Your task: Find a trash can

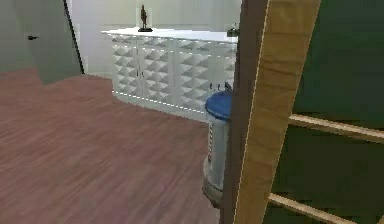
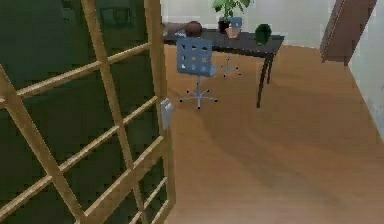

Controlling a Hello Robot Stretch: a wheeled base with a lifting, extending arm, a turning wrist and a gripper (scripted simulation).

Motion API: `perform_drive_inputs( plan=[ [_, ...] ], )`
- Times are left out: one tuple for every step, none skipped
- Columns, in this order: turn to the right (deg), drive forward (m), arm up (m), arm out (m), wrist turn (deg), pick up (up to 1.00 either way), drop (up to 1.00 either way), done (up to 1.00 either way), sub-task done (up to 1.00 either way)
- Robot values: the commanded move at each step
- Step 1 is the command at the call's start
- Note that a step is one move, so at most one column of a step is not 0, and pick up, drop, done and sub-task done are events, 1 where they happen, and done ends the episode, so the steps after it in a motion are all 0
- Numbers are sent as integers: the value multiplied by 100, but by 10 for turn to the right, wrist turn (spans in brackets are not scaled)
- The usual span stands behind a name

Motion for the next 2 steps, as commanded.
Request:
perform_drive_inputs(
  plan=[
    [-450, 0, 0, 0, 0, 0, 0, 0, 0],
    [-120, 0, 0, 0, 0, 0, 0, 0, 0]
  ],
)
